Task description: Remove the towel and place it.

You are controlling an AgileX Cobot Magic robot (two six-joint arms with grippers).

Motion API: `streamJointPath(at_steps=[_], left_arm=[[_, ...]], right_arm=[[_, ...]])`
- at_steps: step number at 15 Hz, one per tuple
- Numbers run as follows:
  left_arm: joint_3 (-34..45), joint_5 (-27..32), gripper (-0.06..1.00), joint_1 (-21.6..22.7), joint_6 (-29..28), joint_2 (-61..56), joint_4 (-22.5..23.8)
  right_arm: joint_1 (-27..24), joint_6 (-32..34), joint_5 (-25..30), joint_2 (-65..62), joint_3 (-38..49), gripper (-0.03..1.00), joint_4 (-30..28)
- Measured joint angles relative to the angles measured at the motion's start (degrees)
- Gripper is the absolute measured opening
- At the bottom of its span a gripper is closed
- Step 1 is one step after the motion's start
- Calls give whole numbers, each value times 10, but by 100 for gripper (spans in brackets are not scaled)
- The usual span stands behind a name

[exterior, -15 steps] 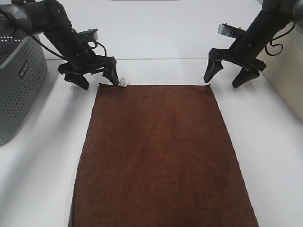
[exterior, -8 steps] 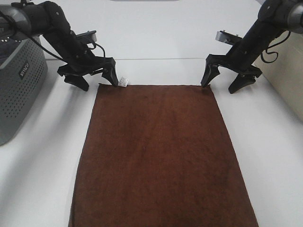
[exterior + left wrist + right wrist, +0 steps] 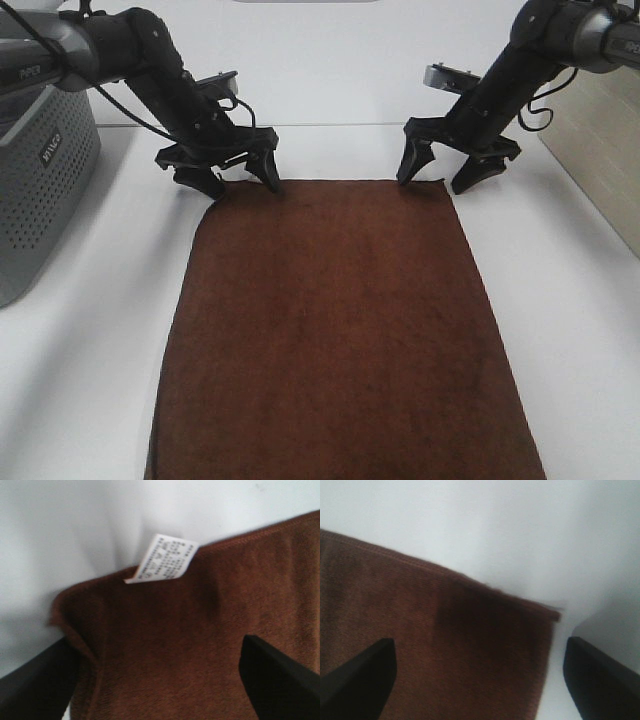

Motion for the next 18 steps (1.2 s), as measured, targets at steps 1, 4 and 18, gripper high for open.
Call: streamJointPath(at_steps=[1,4,18], left_arm=[[0,0,75,-3,-8,1,0],[0,1,56,-3,-15,3,15],[1,-88,1,-3,21,6,95]], right_arm=[[11,0,-3,1,-1,83,-9],[18,12,-7,2,-1,57,-47],[17,21,-54,6,-42,1,-73]])
